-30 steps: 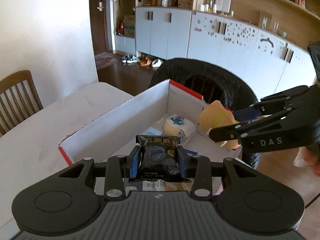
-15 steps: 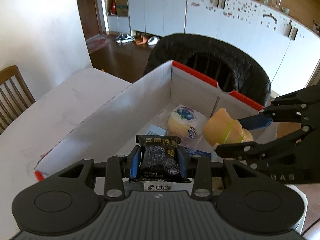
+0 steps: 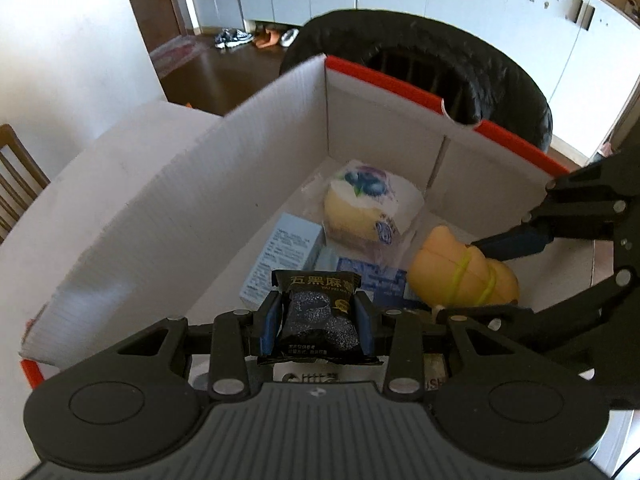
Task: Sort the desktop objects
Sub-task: 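Lower the black snack bag and orange toy with both grippers into the red box, then open both grippers to release the snack bag and orange toy into the box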
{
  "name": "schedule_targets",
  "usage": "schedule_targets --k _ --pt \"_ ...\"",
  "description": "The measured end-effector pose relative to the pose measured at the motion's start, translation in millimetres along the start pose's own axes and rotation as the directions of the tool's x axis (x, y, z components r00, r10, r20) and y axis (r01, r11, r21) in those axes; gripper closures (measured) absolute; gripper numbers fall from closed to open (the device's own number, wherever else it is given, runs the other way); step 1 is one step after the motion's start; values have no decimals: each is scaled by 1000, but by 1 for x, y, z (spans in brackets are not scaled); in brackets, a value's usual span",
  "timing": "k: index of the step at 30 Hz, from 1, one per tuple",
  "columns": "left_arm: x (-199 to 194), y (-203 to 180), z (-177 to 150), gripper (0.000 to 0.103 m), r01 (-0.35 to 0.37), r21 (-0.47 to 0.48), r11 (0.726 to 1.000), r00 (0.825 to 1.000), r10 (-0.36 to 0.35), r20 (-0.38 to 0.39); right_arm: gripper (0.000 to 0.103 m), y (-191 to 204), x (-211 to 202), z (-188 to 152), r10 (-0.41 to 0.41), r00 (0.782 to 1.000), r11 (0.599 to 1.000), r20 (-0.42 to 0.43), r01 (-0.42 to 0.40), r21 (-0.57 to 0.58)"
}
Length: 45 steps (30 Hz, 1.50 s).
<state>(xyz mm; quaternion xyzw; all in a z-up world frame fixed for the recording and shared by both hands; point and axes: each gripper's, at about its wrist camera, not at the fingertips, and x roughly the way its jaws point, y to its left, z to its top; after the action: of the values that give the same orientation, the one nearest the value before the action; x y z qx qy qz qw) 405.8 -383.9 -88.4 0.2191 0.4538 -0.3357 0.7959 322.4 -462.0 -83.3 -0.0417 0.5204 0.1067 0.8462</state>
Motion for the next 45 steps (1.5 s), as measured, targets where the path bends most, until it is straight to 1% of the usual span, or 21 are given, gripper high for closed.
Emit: schedule_targets --k 6,12,14,16,18,20,22,24,28,34,45 --pt "7 1 -1 66 7 -8 1000 1000 -8 -25 58 -5 8 0 16 1000 1000 -8 -16 9" --pt "8 4 -4 66 16 -30 999 999 -17 -35 56 -4 11 0 19 1000 1000 -11 -19 0" --pt "6 5 -5 64 13 -39 999 999 -14 -31 56 -4 11 -1 18 1000 1000 -8 -18 4" --pt "3 6 -6 58 15 -38 999 1000 -16 -22 54 -4 11 0 20 1000 1000 -8 -20 2" --pt "-1 6 -8 45 10 -37 999 1000 -10 -5 47 -4 8 0 20 1000 1000 1 -20 5" --pt "-6 6 -10 42 14 -37 999 1000 -13 10 44 -4 5 0 31 999 999 9 -31 9" --pt "-11 7 -11 42 13 -39 999 1000 -12 21 40 -2 0 0 31 999 1000 24 -31 3" --pt "-16 9 -13 42 19 -46 999 999 -18 31 40 1 -6 0 30 999 999 40 -29 -16" --pt "-32 12 -18 42 31 -61 998 998 -27 59 39 4 -20 2 45 997 999 68 -43 -30" --pt "-58 15 -28 42 53 -88 995 992 -43 115 39 5 -38 1 74 992 997 103 -73 -16" --pt "-111 19 -51 42 77 -99 992 977 -55 206 39 18 -77 -5 107 980 994 170 -108 -4"
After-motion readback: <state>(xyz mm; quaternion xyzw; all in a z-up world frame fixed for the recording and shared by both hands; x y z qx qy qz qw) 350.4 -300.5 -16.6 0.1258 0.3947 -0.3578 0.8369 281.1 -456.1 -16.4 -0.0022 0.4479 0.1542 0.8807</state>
